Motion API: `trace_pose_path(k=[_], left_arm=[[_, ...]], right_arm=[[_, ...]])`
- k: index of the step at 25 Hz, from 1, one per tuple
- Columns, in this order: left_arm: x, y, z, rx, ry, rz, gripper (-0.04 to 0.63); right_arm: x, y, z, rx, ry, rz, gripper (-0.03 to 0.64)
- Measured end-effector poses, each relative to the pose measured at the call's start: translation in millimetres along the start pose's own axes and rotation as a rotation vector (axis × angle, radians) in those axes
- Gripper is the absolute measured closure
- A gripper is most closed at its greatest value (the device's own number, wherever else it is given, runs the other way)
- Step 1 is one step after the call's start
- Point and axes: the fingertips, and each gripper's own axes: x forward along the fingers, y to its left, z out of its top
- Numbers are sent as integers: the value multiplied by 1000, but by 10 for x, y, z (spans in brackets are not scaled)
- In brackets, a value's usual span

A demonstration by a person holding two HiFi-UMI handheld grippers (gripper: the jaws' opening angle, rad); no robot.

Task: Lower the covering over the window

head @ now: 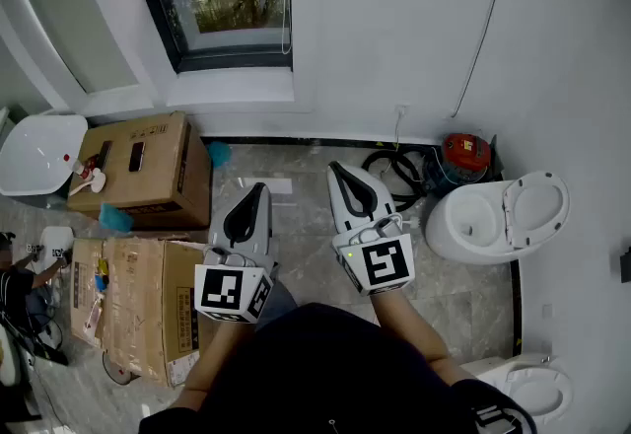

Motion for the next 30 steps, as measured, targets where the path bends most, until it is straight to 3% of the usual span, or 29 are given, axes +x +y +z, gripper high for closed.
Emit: trace_pose_path(k=[6, 11, 17, 20, 30], left_arm=[[203, 161, -98, -6, 3, -47, 583], [498, 501, -318, -60, 30, -105, 583], [921, 1412, -356, -58, 24, -127, 577], [1166, 1914, -311, -49, 26, -149, 537], [1703, 3002, -411, -52, 34, -256, 471]], right_arm=[[238, -14, -68, 46, -16, 4, 604], [704, -55, -321, 69, 27, -12, 604], [1687, 83, -465, 45, 40, -10, 604], [2211, 168, -456, 17, 43, -16, 604], [3250, 319, -658, 9, 76, -129, 604]])
